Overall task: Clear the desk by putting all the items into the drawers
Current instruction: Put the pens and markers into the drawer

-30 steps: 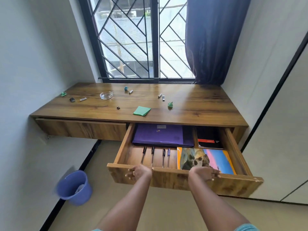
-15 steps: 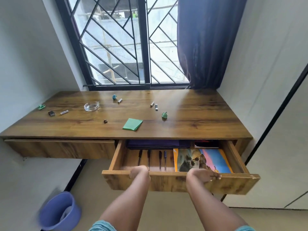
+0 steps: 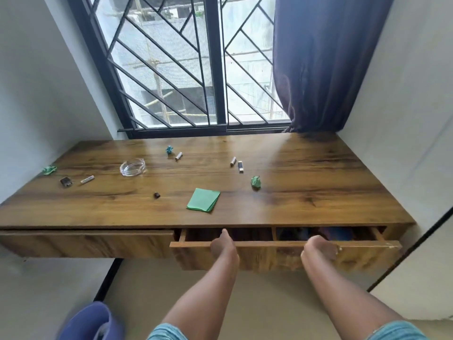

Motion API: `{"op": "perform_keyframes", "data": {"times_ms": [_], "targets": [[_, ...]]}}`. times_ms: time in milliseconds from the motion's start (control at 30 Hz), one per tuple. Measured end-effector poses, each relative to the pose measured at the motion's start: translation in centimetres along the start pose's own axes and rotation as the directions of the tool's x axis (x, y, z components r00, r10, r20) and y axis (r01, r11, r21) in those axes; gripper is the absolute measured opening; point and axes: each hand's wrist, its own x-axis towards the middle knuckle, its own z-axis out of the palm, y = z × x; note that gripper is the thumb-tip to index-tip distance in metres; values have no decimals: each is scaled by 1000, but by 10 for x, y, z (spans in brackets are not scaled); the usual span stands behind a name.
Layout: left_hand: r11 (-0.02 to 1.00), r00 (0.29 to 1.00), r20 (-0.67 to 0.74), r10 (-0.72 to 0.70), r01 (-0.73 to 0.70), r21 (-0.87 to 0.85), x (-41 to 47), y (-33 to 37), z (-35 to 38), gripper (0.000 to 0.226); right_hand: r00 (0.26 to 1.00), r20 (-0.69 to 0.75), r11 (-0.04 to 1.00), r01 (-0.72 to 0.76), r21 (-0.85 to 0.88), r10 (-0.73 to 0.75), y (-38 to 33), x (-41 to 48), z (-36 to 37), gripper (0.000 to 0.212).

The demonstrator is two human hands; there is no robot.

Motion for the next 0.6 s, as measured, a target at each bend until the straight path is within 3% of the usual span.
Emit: {"op": "perform_keyframes", "data": {"times_ms": [67, 167, 267, 367, 433, 467, 500, 600], "targets": [[999, 1000, 17, 11, -11, -35, 11, 7, 7, 45, 999, 52, 979, -15, 205, 4, -13, 8, 6, 54], [999, 998, 58, 15, -12, -48, 28, 13, 20, 56, 1000, 0, 984, 3, 176, -3, -32, 13, 18, 65], [995, 995, 103, 11, -1, -102, 49, 15, 33, 63, 998, 36, 989, 46, 138, -51, -46, 14, 33, 75], [984, 995, 91, 29, -12, -177, 51, 18, 36, 49, 995, 66, 997, 76, -21, -75, -45, 28, 40, 60], [985, 998, 47, 31, -23, -170, 53, 18, 40, 39, 976, 165, 973, 169, -160, -142, -44, 41, 39, 37], [987, 999, 38, 26, -19, -159, 54, 18, 41, 39, 971, 205, 977, 152, -152, -119, -47, 44, 41, 33], [988, 999, 28, 18, -13, -157, 54, 17, 42, 40, 954, 247, 944, 230, -236, -170, -48, 47, 39, 32], [988, 999, -3, 35, -35, -149, 51, 18, 41, 43, 946, 275, 947, 235, -220, -170, -53, 39, 38, 29]]}}
